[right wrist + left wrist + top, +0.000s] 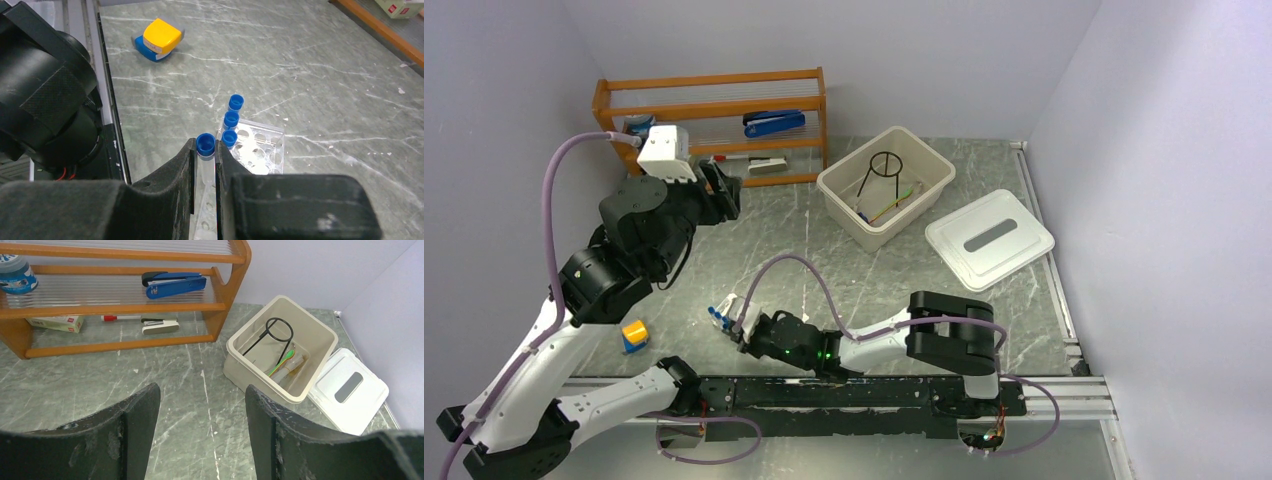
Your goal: Organize the chemistry lab equipment
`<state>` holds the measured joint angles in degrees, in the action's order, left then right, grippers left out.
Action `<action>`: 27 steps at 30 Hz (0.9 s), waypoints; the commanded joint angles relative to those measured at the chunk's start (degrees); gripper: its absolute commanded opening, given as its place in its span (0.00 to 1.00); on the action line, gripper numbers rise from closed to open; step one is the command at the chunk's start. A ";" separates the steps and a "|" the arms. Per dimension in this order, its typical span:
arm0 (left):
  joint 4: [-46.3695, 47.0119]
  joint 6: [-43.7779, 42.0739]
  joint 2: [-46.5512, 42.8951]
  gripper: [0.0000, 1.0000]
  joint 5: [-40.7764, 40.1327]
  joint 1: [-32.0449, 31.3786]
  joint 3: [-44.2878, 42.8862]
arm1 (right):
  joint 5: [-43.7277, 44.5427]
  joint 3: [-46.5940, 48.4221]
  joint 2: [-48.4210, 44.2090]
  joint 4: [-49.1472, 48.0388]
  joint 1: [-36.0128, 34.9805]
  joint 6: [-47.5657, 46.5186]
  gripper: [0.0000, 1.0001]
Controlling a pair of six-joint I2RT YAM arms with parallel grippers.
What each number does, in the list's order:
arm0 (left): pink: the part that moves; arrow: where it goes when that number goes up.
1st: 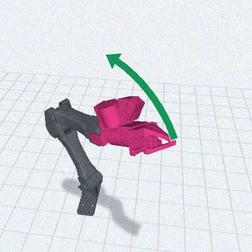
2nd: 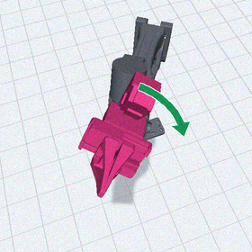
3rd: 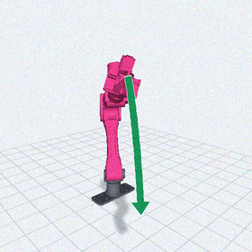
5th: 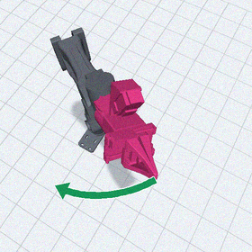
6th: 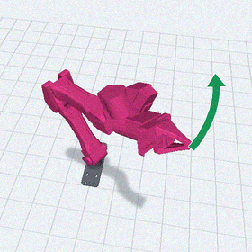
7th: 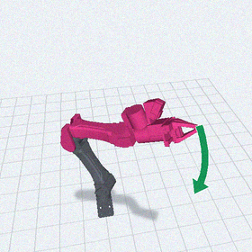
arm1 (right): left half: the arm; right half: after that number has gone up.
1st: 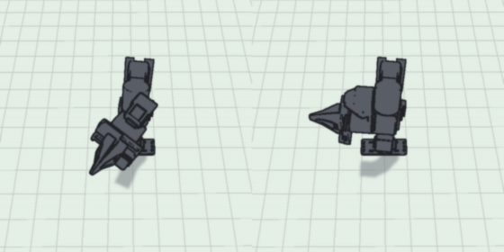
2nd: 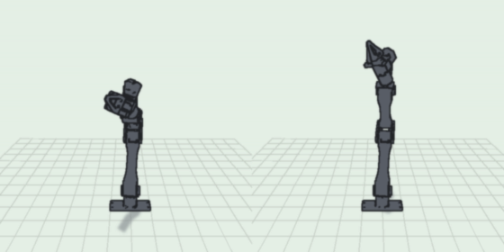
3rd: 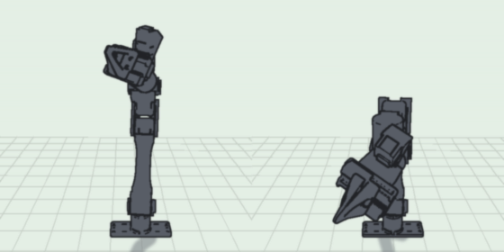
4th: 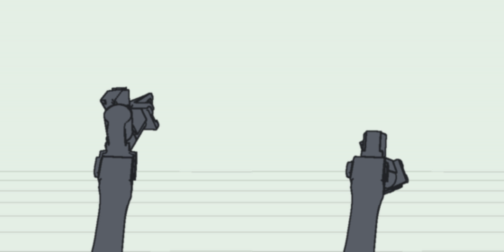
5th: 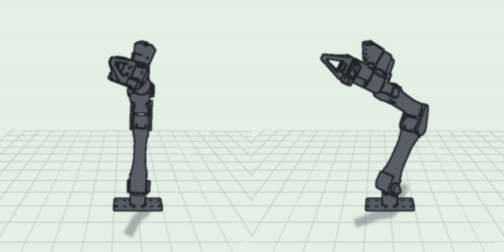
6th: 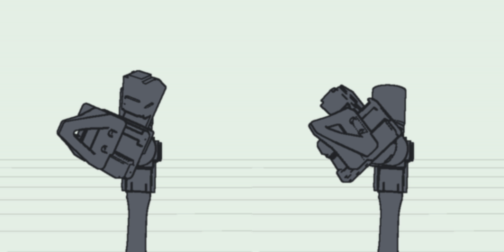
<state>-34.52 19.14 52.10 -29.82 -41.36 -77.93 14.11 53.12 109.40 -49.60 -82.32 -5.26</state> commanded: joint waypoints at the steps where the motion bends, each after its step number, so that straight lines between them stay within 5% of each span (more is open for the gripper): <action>1: -1.06 0.48 -0.90 0.67 -1.24 0.02 -0.03 | 2.19 0.14 1.33 -4.21 -0.11 -0.98 0.11; 27: 0.41 0.96 -2.18 0.67 -1.60 -0.03 1.49 | 1.67 -3.64 3.79 -8.84 0.15 0.92 0.17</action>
<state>-35.44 19.40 51.20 -30.76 -41.36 -77.47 15.84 50.61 111.72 -56.75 -82.24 -5.08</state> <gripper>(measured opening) 0.670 0.177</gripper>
